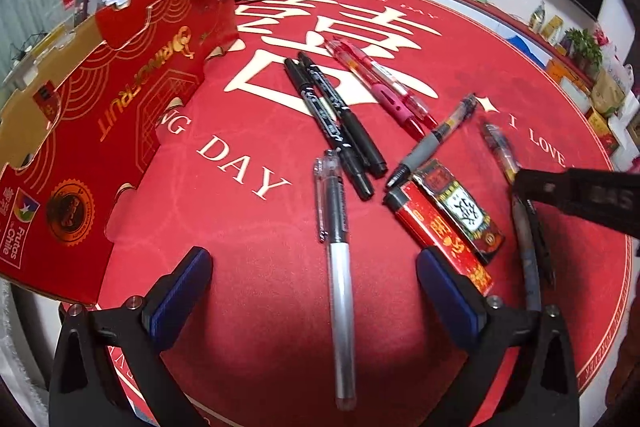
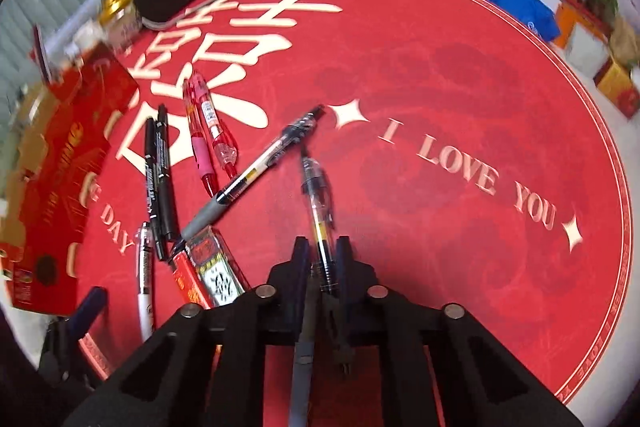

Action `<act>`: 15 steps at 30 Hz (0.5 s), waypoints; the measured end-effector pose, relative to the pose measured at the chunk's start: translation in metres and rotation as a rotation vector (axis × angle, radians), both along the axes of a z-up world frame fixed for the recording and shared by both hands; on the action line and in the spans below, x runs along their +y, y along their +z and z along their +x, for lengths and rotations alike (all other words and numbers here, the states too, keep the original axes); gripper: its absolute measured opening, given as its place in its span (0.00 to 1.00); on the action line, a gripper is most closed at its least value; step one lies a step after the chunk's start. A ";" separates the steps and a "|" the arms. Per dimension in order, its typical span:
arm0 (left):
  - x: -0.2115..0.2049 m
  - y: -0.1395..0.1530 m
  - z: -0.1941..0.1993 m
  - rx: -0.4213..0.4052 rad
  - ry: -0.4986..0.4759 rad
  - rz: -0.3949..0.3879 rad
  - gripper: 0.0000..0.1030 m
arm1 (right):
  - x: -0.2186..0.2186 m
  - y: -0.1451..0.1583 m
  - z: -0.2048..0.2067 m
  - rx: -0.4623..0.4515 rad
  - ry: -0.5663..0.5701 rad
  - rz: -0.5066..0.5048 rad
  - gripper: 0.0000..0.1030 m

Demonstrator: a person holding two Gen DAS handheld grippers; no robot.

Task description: Organize rigid objects

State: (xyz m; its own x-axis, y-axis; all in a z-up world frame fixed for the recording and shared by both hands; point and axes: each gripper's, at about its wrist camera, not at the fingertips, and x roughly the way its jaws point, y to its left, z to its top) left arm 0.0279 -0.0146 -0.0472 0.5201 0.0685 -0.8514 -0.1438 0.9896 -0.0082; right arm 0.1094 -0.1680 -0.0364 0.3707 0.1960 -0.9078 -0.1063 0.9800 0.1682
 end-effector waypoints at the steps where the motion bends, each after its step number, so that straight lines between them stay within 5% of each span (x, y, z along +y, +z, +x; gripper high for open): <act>1: -0.003 0.002 -0.001 -0.003 -0.018 0.000 0.88 | -0.003 0.003 -0.006 -0.011 -0.002 0.014 0.00; 3: -0.011 0.006 -0.005 -0.014 -0.071 0.001 0.69 | -0.010 0.009 -0.015 -0.028 -0.001 0.037 0.00; 6: -0.020 0.011 -0.008 -0.011 -0.136 -0.004 0.15 | -0.016 0.014 -0.022 -0.039 0.007 0.050 0.00; 10: -0.011 0.014 -0.011 0.013 -0.136 -0.079 0.10 | -0.026 0.013 -0.027 -0.029 -0.005 0.046 0.00; 15: -0.010 0.014 -0.015 0.011 -0.130 -0.076 0.10 | -0.025 -0.001 -0.015 0.007 -0.036 0.042 0.01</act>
